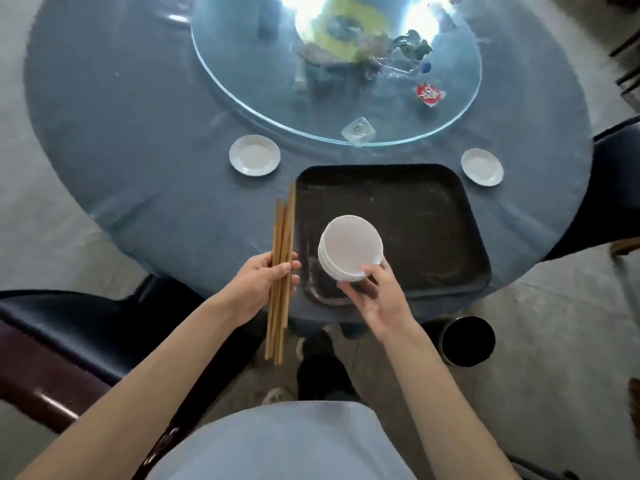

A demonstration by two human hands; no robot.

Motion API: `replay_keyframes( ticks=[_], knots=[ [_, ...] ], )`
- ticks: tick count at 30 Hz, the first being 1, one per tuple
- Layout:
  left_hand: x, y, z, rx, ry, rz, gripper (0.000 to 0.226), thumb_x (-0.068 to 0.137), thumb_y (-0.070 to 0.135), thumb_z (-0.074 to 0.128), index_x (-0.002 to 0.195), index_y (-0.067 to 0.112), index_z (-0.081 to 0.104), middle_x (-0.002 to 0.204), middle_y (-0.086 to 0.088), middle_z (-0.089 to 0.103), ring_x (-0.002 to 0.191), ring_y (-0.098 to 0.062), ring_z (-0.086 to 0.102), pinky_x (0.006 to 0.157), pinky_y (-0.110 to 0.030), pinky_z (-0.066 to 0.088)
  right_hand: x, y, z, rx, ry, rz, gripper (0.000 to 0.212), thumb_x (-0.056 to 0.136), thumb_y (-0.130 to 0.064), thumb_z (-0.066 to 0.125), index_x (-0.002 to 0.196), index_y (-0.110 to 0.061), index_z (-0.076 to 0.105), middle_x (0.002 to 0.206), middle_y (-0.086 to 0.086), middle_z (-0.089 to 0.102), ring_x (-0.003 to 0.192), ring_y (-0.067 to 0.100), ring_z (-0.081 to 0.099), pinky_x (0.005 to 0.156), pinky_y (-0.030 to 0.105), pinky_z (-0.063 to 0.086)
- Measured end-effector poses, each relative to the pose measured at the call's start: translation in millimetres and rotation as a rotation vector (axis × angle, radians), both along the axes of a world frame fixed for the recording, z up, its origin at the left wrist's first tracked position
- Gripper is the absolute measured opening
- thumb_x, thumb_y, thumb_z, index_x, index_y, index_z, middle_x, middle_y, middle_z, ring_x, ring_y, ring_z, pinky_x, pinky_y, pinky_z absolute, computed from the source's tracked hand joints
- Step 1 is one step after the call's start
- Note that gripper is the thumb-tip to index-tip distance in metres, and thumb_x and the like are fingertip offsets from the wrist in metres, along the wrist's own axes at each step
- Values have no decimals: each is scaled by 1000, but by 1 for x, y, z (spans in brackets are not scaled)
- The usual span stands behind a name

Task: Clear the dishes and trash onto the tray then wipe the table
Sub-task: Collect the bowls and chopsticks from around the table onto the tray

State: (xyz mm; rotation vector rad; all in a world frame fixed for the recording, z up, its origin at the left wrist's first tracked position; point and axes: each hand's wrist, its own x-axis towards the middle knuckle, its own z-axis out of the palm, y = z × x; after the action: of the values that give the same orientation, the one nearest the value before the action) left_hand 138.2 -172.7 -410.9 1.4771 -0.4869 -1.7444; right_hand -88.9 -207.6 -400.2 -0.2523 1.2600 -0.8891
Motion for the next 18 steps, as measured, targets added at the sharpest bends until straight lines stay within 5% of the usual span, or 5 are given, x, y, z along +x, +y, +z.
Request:
replay_keyframes(
  ticks=[9, 18],
  knots=[
    [1, -105, -7, 39, -100, 254, 22, 105, 10, 51, 123, 13, 63, 110, -3, 72, 89, -13, 74, 75, -28, 60, 31, -162, -36, 67, -7, 201, 51, 100, -2, 57, 142, -30, 59, 145, 9, 52, 129, 32, 55, 98, 52, 59],
    [9, -138, -25, 56, -154, 343, 24, 106, 12, 51, 123, 21, 65, 102, 4, 77, 97, -16, 74, 84, -32, 60, 43, -207, -56, 114, 28, 291, 50, 101, -7, 61, 142, -36, 60, 142, 5, 55, 116, 33, 66, 98, 47, 60]
  ],
)
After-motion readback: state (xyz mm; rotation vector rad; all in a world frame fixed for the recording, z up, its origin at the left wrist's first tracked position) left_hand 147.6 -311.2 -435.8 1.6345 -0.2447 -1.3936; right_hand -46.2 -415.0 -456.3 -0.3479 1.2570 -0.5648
